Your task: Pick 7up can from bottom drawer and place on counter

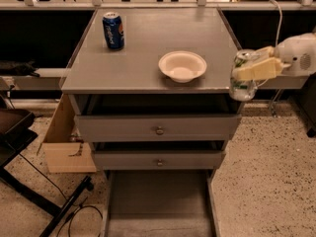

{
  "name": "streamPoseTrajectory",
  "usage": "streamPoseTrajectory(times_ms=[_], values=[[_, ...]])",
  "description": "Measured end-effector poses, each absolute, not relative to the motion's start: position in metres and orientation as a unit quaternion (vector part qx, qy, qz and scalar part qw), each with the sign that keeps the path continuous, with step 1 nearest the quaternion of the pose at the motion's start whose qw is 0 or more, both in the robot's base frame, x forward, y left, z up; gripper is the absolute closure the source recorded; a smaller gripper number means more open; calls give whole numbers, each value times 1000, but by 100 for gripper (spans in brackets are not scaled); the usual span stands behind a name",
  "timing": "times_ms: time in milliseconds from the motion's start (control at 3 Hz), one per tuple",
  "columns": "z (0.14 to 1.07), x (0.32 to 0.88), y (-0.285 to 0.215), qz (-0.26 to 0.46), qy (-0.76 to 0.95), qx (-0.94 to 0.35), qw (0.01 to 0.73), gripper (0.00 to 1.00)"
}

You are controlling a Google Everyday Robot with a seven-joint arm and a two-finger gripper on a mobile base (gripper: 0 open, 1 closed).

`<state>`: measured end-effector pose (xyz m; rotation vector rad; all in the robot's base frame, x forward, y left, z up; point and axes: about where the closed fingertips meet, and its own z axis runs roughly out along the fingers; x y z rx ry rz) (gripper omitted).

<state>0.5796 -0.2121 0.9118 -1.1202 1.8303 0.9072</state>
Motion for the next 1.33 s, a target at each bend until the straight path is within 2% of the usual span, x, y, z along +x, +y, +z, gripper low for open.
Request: streamPoseTrajectory(times_ms=[333,667,1333], values=[[966,615,-225,331,725,-399,454,100],[993,693,-224,294,729,-335,519,100],[975,803,-177,261,732,-287,560,100]])
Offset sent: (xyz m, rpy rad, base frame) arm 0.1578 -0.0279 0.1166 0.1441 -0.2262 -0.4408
